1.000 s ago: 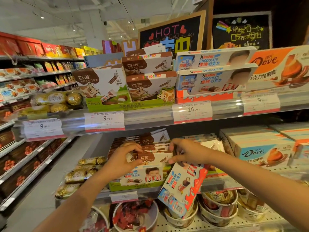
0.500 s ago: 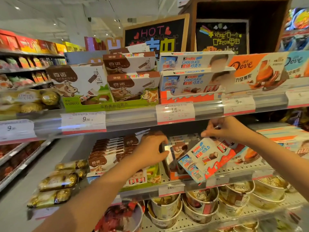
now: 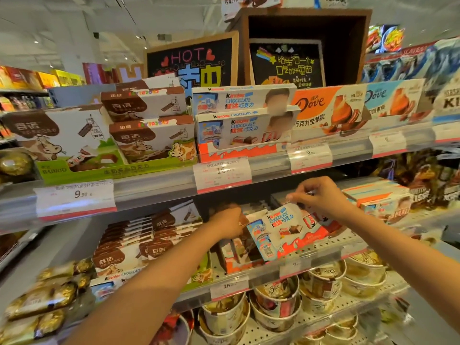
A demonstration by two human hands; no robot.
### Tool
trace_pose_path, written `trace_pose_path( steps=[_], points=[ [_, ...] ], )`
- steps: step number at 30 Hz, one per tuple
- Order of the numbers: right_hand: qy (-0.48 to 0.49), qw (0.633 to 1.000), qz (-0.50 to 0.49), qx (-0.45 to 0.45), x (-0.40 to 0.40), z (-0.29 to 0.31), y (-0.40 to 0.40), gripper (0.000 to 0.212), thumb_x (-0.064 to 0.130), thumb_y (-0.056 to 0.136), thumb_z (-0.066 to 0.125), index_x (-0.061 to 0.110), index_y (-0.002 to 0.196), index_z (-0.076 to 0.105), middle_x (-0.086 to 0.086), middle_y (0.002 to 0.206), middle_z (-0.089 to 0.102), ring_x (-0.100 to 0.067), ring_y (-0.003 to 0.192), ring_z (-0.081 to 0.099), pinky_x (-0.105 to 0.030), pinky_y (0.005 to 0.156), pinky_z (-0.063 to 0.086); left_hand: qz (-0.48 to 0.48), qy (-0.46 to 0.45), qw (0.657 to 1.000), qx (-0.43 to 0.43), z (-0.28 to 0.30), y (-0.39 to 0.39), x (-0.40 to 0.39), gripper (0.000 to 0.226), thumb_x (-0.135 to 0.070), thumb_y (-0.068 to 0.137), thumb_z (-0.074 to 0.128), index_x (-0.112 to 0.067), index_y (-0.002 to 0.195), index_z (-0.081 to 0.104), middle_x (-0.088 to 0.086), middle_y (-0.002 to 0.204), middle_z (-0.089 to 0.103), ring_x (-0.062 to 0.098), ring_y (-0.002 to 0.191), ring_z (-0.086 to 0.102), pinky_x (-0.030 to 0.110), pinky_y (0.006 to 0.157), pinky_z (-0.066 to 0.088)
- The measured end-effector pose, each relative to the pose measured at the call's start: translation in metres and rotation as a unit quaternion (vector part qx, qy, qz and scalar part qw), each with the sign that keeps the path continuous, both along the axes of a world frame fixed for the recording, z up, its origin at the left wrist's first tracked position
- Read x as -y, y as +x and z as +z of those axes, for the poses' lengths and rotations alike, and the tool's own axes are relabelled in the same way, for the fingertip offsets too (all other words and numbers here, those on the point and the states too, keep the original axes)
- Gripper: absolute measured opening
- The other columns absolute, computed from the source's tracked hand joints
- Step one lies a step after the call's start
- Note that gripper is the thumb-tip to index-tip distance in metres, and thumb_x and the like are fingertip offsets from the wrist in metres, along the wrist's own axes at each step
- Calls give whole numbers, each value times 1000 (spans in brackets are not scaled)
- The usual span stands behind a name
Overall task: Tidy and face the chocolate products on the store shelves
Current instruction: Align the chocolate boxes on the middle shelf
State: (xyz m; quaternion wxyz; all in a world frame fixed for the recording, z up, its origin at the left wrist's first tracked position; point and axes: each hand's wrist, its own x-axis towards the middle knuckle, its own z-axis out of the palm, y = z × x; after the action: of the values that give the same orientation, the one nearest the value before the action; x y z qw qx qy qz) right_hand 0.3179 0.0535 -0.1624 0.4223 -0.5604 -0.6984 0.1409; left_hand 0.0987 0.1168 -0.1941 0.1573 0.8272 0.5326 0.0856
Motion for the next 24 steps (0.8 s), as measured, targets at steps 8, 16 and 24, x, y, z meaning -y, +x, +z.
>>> trace_pose_path(
  steps=[8, 16, 24],
  points=[
    [-40, 986, -54, -154, 0, 3, 30, 32, 20, 88, 63, -5, 69, 59, 7, 36, 50, 0, 31, 45, -11, 35, 32, 0, -7, 996, 91, 6, -16, 21, 64, -23, 69, 80, -11, 122, 47, 2, 127, 51, 21, 112, 53, 33, 89, 50],
    [-46, 984, -82, -155, -9, 9, 47, 31, 22, 84, 68, -8, 76, 66, 4, 43, 59, -2, 37, 52, -13, 38, 39, 3, 56, 984, 171, 26, -42, 57, 28, -23, 77, 75, -15, 101, 63, -1, 100, 66, 11, 91, 62, 29, 78, 54],
    [-33, 998, -35, -49, -33, -10, -9, 17, 23, 79, 72, 6, 80, 68, 0, 71, 67, -9, 65, 64, -18, 53, 45, -1, 33, 985, 168, 43, -96, 78, 34, -29, 75, 76, -18, 105, 68, -7, 95, 70, 3, 81, 66, 26, 74, 55]
  ],
)
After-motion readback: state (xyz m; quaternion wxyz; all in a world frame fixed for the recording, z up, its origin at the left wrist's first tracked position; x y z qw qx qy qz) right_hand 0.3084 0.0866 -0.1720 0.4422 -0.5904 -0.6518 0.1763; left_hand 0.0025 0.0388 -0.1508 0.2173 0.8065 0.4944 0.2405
